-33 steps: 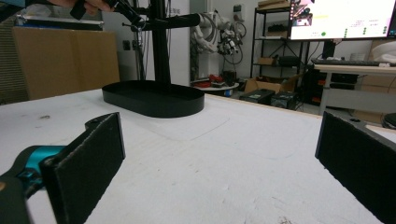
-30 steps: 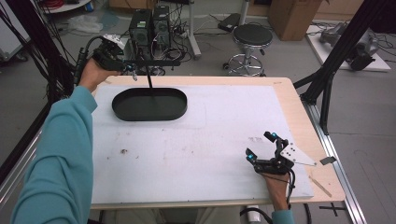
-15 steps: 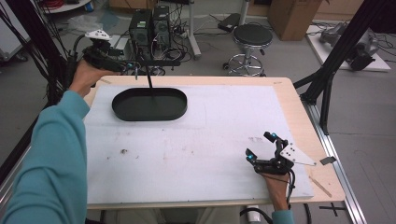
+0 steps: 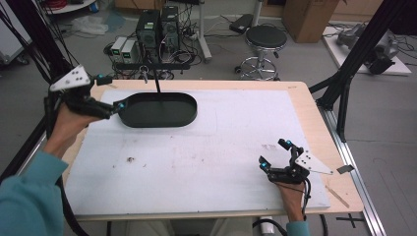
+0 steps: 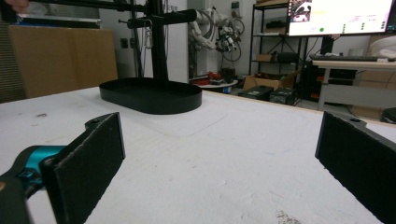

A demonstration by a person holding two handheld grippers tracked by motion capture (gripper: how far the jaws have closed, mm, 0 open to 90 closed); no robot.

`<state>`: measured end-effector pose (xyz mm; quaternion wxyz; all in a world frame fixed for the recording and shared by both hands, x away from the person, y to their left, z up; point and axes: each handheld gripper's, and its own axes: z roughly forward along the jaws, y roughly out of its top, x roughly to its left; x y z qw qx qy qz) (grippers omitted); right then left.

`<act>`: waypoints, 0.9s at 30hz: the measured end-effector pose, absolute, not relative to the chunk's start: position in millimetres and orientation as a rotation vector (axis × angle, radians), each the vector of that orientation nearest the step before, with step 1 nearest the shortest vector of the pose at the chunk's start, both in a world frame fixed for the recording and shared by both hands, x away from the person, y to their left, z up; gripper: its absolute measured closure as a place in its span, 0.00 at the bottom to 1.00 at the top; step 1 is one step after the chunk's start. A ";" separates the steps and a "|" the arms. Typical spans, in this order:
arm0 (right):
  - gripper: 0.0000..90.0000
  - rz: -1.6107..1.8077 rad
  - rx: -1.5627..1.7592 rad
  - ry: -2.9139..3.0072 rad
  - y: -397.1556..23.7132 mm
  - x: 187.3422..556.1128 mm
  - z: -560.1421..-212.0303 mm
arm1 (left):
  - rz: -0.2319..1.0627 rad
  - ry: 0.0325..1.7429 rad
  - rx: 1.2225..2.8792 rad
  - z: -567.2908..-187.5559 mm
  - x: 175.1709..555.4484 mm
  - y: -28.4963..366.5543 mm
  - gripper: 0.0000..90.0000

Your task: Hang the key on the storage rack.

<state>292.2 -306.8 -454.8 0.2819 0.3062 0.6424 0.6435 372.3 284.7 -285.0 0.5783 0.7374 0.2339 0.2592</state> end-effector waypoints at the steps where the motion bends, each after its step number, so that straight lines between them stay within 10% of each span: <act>1: 0.01 1.723 0.819 1.726 -306.7 292.5 -455.0 | 0.607 0.538 1.688 -293.5 361.2 288.0 0.02; 27: 0.01 1.708 0.806 1.757 -303.8 292.8 -455.9 | 0.634 0.650 1.471 -453.4 262.6 299.6 0.02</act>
